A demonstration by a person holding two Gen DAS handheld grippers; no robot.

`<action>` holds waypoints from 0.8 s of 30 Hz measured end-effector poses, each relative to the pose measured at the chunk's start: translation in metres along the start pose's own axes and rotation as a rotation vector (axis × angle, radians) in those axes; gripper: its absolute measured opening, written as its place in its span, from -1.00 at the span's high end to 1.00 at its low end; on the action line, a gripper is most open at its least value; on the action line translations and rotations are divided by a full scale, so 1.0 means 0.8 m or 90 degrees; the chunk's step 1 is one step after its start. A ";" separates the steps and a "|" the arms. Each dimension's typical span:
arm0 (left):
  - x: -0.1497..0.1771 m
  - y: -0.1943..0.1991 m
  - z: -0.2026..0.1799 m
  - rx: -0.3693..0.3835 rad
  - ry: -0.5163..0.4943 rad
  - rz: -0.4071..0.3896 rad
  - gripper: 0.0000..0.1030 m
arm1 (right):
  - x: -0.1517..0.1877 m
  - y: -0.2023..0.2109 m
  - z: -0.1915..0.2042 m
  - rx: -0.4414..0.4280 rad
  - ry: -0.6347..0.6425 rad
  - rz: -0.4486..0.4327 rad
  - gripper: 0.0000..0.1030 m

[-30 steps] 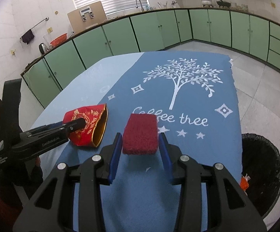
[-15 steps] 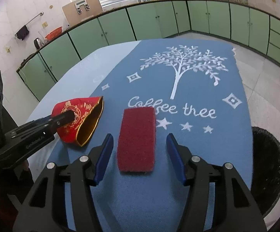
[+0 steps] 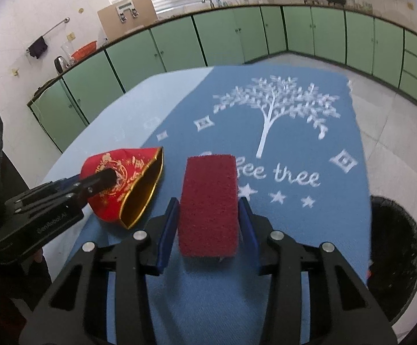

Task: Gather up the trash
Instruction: 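Carry the red cup and scouring pad over the black bin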

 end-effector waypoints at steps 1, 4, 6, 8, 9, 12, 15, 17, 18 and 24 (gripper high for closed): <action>-0.001 0.003 -0.003 0.002 -0.002 -0.004 0.46 | -0.003 0.007 0.001 0.000 0.003 -0.007 0.22; -0.005 0.015 -0.011 0.010 -0.008 -0.016 0.46 | -0.010 0.025 0.001 0.001 0.008 -0.024 0.22; -0.008 0.023 -0.017 0.016 -0.012 -0.024 0.46 | -0.014 0.039 -0.001 0.003 0.007 -0.037 0.22; -0.011 0.030 -0.024 0.022 -0.017 -0.032 0.46 | -0.018 0.050 -0.004 0.003 0.004 -0.047 0.22; -0.012 0.035 -0.029 0.025 -0.020 -0.037 0.46 | -0.020 0.060 -0.006 0.004 0.001 -0.055 0.22; -0.016 0.047 -0.041 0.035 -0.026 -0.046 0.46 | -0.024 0.078 -0.012 0.015 0.000 -0.067 0.22; -0.019 0.057 -0.056 0.045 -0.037 -0.054 0.46 | -0.024 0.099 -0.023 0.024 -0.006 -0.081 0.22; -0.021 0.063 -0.069 0.055 -0.045 -0.059 0.46 | -0.023 0.108 -0.029 0.030 -0.010 -0.087 0.22; -0.021 0.065 -0.075 0.060 -0.048 -0.061 0.46 | -0.021 0.117 -0.035 0.036 -0.012 -0.092 0.22; -0.020 0.076 -0.119 0.091 -0.077 -0.067 0.46 | -0.011 0.152 -0.065 0.067 -0.028 -0.110 0.22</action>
Point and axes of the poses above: each gripper's, at about its wrist camera, not at the fingertips, and y roughly against the way its jaws point, z to its left, x to its underside, the point moved 1 cm from there along -y, roughly the way its jaws point, and after that the axes turned 11 degrees about -x, right-handed, at the moved point
